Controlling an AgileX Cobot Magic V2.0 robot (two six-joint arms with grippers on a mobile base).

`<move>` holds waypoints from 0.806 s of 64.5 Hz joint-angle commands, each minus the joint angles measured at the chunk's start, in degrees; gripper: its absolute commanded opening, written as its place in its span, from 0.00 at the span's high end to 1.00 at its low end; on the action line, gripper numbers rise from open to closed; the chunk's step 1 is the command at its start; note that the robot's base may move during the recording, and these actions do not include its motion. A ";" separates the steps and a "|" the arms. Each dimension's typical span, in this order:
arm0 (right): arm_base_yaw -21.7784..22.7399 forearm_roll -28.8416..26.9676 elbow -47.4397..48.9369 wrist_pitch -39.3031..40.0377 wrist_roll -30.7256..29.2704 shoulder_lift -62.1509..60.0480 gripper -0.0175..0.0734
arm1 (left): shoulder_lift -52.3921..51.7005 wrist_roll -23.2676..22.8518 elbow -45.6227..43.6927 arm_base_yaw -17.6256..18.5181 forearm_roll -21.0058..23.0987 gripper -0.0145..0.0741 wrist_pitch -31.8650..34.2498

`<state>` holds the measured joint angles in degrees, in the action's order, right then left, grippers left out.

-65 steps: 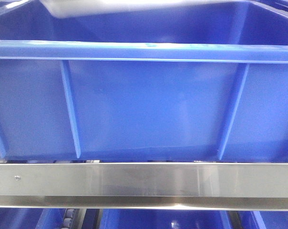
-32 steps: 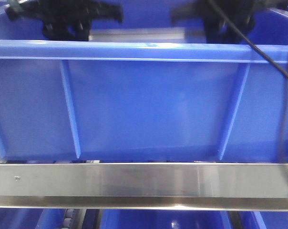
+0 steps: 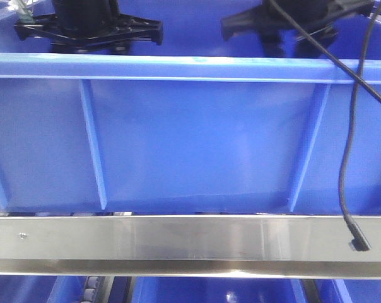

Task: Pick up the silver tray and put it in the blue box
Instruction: 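Lower the silver tray into the blue bin and open both grippers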

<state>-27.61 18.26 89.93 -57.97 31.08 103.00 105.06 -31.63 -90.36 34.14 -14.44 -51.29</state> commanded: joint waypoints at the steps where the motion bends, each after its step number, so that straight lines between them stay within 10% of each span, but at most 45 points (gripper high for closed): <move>1: 0.14 2.55 2.54 -0.08 -0.71 -3.07 0.21 | -2.89 0.34 -1.98 -0.22 -0.31 0.33 2.43; 17: -0.05 2.60 2.60 -2.41 -1.62 -5.80 0.19 | -6.08 2.75 -1.98 0.46 1.53 0.31 1.77; 26: -0.87 2.54 2.49 -3.42 -3.32 -10.38 0.37 | -11.71 5.11 -1.98 1.58 1.04 0.37 0.06; 38: -3.50 3.00 1.43 -4.01 -3.80 -17.52 0.75 | -21.72 5.87 -0.47 4.39 -2.02 0.58 -2.39; 52: -7.17 6.03 -12.12 1.20 -3.80 -28.78 0.75 | -34.02 5.87 13.27 6.63 -7.75 0.95 1.94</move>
<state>-34.19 21.24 80.96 -61.62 27.99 79.30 76.31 -25.74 -80.77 40.14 -19.77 -54.06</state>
